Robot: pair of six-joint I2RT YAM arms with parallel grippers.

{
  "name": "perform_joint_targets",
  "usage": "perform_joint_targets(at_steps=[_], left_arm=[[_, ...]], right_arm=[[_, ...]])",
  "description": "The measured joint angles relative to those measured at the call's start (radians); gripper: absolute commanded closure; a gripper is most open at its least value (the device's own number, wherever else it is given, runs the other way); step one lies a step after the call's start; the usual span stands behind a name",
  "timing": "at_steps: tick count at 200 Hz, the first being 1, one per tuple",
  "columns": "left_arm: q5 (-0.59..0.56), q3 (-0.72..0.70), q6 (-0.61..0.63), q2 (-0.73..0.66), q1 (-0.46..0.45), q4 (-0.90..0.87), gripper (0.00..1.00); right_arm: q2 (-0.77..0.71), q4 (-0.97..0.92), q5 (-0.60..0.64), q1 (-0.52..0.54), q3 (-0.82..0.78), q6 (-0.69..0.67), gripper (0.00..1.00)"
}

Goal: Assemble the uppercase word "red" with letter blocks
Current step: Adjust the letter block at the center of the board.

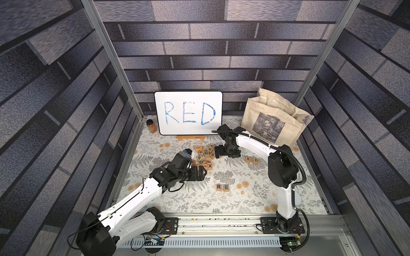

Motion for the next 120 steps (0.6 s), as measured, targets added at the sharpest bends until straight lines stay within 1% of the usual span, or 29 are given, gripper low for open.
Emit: perform_joint_targets(at_steps=[61,120], left_arm=[[0.021,0.045,0.018,0.078,0.021,0.023,0.0],[0.024,0.064,0.019,0.114,0.027,0.032,0.0]], right_arm=[[0.073,-0.006,-0.026,-0.041,0.053,-0.028,0.0],[0.141,-0.012,-0.05,-0.06,0.125,-0.037,0.0]])
